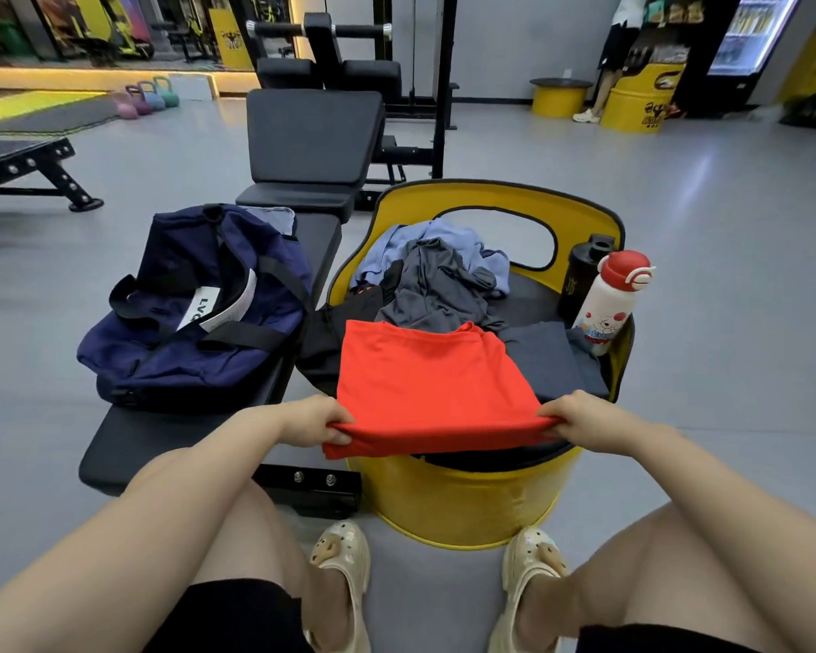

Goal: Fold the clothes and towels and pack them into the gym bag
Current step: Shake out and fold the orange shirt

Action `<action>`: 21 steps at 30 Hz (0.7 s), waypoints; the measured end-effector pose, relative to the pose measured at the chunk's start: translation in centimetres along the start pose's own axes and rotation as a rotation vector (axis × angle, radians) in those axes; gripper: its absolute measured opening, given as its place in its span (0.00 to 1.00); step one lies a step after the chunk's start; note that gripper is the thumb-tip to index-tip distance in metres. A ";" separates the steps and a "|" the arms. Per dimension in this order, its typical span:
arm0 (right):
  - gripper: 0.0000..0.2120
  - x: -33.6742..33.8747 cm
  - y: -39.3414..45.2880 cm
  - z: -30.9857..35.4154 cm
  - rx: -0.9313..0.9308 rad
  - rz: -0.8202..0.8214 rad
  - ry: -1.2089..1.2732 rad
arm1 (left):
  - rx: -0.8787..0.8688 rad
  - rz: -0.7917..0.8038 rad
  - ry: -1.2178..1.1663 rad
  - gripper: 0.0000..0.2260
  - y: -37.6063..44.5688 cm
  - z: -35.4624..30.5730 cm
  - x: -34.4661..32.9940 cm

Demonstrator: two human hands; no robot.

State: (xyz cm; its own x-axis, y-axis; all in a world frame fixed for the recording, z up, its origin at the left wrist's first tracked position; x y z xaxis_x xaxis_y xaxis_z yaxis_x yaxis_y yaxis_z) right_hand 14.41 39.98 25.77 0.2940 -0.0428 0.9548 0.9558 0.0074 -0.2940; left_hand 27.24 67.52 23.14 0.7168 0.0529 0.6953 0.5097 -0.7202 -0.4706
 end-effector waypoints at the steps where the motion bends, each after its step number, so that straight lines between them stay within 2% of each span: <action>1: 0.09 0.2 0.2 -0.3 -0.011 -0.008 0.041 | 0.007 0.006 -0.026 0.05 0.0 0.1 0.2; 4: 0.06 1.4 1.2 -1.6 -0.075 -0.081 0.197 | 0.009 -0.044 -0.154 0.04 0.5 0.8 1.5; 8: 0.07 3.3 3.0 -3.2 -0.180 -0.203 0.364 | 0.074 -0.236 -0.451 0.05 1.7 2.9 3.9; 12: 0.04 2.9 6.3 -4.9 -0.273 -0.181 0.401 | 0.168 -0.468 -0.670 0.05 3.7 4.6 5.9; 16: 0.08 1.9 9.5 -6.8 -0.393 -0.176 0.454 | 0.228 -0.672 -0.604 0.04 6.0 5.4 8.2; 18: 0.06 1.7 11.0 -7.5 -0.444 -0.182 0.459 | 0.246 -0.732 -0.540 0.07 7.1 5.4 9.1; 21: 0.12 1.6 13.1 -8.0 -0.482 -0.192 0.462 | 0.227 -0.802 -0.487 0.10 8.6 4.8 10.3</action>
State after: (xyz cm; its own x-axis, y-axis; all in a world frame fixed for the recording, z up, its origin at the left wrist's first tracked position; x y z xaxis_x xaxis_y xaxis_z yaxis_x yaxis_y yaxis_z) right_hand 27.35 32.00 23.09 -0.0144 -0.4204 0.9072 0.8499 -0.4831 -0.2103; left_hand 41.34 65.18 23.63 0.2079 0.7889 0.5783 0.9770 -0.1967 -0.0829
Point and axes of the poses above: each hand's wrist, its own y-axis towards the middle knuckle, its own x-axis out of the back of the hand, z = x × y, the point moved 9 cm from there along y, towards the middle knuckle, and after that the axes turned 11 degrees about -y, right-handed, at the moved point
